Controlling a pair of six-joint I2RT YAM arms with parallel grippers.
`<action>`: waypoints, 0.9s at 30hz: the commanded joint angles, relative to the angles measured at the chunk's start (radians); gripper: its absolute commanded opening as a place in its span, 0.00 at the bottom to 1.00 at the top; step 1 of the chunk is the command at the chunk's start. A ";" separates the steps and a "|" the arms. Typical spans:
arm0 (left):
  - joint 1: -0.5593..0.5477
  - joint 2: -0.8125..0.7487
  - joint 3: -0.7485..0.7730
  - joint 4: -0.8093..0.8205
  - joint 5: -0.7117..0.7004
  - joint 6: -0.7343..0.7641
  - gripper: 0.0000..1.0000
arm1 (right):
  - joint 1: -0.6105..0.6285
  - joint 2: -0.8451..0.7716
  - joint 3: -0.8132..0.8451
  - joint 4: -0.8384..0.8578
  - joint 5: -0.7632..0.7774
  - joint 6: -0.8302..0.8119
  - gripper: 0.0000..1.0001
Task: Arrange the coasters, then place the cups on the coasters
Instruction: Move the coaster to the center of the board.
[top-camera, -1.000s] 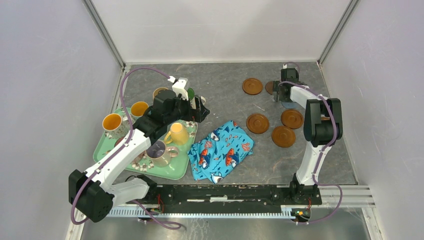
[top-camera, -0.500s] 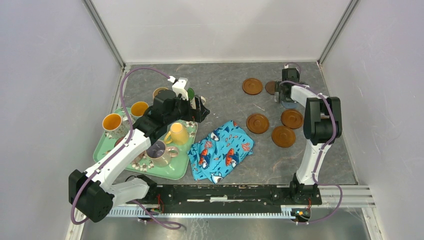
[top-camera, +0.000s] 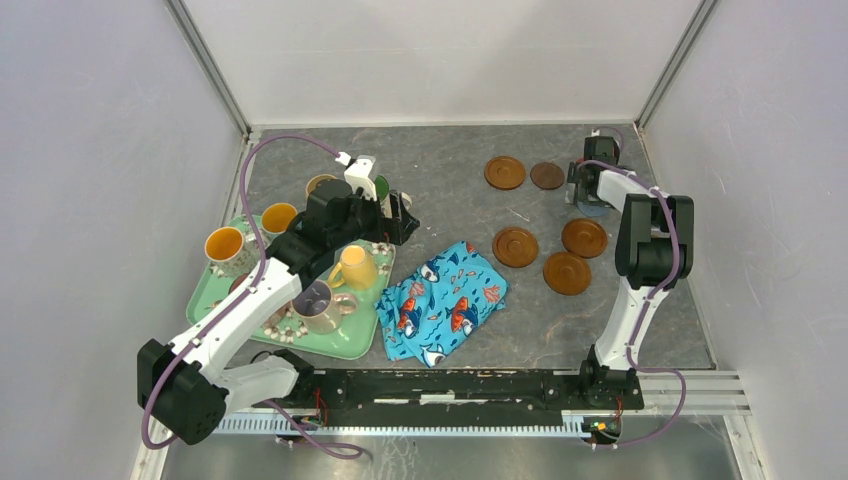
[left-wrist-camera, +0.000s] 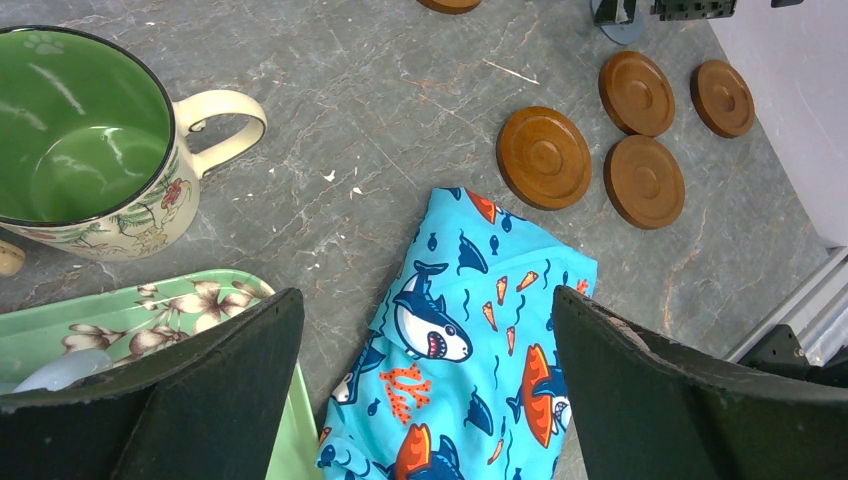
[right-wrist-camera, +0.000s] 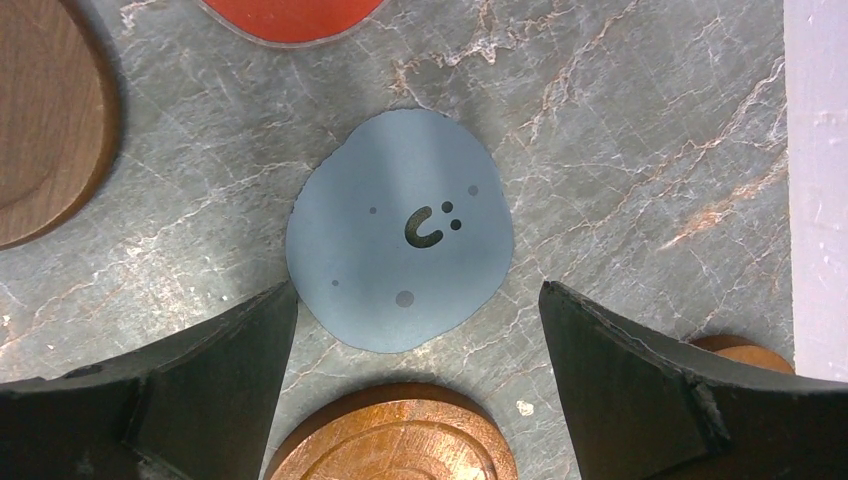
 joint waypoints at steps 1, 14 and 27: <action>0.002 -0.005 0.010 0.022 0.019 0.049 1.00 | -0.009 -0.003 0.026 -0.019 0.023 0.006 0.98; 0.002 -0.003 0.009 0.025 0.024 0.047 1.00 | -0.040 -0.054 -0.023 -0.021 0.000 0.042 0.98; 0.002 -0.019 0.001 0.030 -0.011 0.052 1.00 | 0.110 -0.228 -0.034 -0.037 -0.055 0.076 0.98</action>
